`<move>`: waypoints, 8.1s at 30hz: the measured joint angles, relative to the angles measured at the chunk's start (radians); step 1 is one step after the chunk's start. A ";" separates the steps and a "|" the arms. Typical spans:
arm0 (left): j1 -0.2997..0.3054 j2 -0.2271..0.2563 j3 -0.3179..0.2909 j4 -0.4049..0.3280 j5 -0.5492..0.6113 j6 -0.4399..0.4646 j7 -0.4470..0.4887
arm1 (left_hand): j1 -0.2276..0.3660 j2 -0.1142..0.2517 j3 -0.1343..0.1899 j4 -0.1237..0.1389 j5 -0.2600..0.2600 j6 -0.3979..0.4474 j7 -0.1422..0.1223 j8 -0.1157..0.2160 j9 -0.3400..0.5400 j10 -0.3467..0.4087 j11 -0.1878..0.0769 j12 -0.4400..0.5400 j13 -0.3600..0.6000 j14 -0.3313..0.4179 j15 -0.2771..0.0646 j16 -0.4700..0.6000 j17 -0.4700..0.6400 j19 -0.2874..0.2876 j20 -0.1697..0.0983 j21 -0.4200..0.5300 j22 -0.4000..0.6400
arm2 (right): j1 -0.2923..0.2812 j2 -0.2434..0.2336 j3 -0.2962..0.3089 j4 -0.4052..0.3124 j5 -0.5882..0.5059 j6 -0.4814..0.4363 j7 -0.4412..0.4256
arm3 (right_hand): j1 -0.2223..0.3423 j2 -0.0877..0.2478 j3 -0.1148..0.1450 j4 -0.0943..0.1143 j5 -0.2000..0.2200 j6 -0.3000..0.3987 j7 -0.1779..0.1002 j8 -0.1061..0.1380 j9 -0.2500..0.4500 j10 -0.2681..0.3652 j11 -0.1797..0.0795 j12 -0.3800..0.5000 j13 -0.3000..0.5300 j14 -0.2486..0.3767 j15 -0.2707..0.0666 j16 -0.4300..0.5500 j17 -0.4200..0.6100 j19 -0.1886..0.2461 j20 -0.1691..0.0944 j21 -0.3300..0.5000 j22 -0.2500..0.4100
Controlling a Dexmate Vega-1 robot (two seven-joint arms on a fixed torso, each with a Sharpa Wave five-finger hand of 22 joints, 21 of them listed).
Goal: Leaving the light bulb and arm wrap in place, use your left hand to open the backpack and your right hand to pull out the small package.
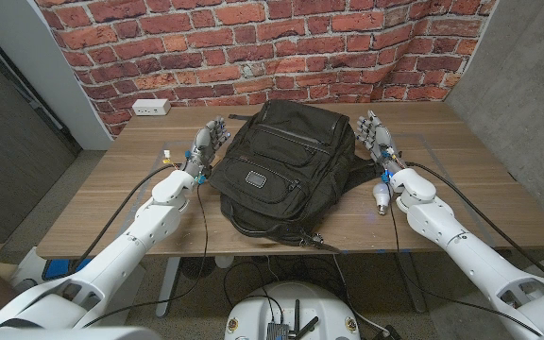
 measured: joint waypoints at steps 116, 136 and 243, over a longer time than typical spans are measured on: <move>0.581 0.527 -0.455 -0.697 0.552 0.034 0.057 | 0.580 -0.229 0.023 -0.160 0.004 0.437 -0.158 0.056 0.005 0.323 -0.164 0.014 -0.002 0.275 -0.019 0.003 -0.002 0.226 -0.004 0.008 -0.001 | -0.057 0.006 0.011 -0.054 -0.101 0.067 -0.156 | 0.005 0.005 0.018 -0.021 0.008 0.000 0.000 -0.004 -0.003 0.009 -0.002 0.000 -0.003 0.006 -0.005 -0.005 -0.035 -0.017 -0.001 0.006 -0.001; 0.668 0.486 -0.577 -0.778 0.861 -0.012 0.034 | 0.671 -0.255 -0.019 -0.159 0.004 0.485 -0.174 0.055 0.004 0.363 -0.188 0.006 -0.002 0.289 -0.018 0.003 -0.002 0.254 -0.007 0.008 0.000 | -0.063 -0.015 0.018 -0.083 -0.096 0.020 -0.170 | 0.005 0.005 0.018 -0.030 0.008 0.000 0.000 -0.004 -0.002 0.009 -0.002 -0.005 -0.003 0.006 -0.005 -0.005 -0.035 -0.020 0.001 0.006 -0.001; 0.808 0.400 -0.248 -0.793 1.778 0.456 0.664 | 0.898 -0.193 -0.157 -0.148 0.015 0.396 -0.156 0.027 0.004 0.317 -0.174 0.000 -0.002 0.274 -0.020 -0.001 -0.002 0.225 -0.004 0.008 -0.001 | -0.032 0.023 -0.003 -0.019 -0.121 0.063 -0.180 | 0.005 0.005 0.014 -0.041 0.008 -0.007 0.000 -0.004 -0.002 0.005 -0.005 -0.004 -0.007 0.002 -0.001 -0.012 -0.049 -0.027 -0.005 0.006 -0.001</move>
